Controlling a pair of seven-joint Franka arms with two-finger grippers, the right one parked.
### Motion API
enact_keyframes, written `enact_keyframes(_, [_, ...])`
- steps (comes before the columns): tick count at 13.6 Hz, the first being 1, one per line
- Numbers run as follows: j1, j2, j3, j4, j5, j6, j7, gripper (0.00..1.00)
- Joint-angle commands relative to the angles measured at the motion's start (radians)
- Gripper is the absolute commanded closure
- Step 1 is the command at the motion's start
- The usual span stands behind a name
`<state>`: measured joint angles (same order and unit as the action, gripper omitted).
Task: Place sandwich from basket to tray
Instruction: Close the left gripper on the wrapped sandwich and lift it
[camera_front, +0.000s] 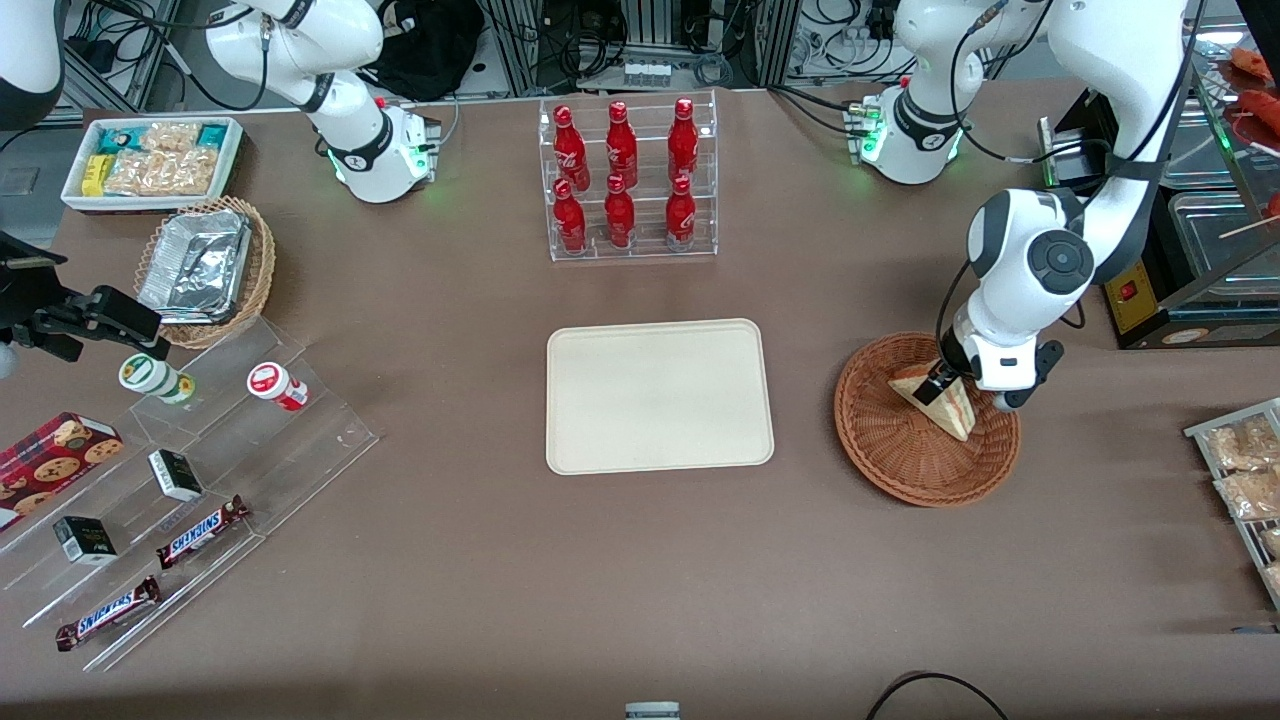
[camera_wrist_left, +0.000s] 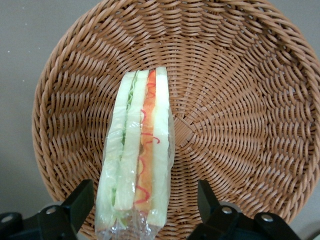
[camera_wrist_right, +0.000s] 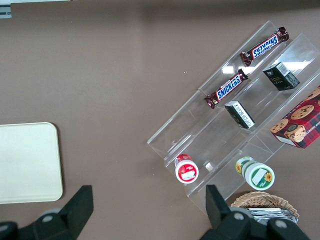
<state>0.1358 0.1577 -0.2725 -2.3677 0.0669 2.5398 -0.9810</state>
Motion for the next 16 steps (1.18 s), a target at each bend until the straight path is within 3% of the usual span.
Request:
enact_keyframes(1, [-0.001, -0.003, -0.002, -0.002, 0.008, 0.019, -0.039, 0.75])
enact_keyframes(2, [-0.001, -0.003, -0.002, -0.002, 0.010, 0.016, -0.039, 0.85])
enact_keyframes(6, [0.004, -0.055, -0.001, 0.011, 0.011, -0.041, -0.033, 0.89])
enact_keyframes(8, [0.010, -0.104, -0.005, 0.095, 0.014, -0.218, -0.016, 0.89])
enact_keyframes(12, [-0.073, -0.043, -0.019, 0.500, 0.013, -0.700, 0.013, 0.89])
enact_keyframes(16, [-0.276, 0.144, -0.019, 0.819, 0.008, -0.889, 0.004, 0.90])
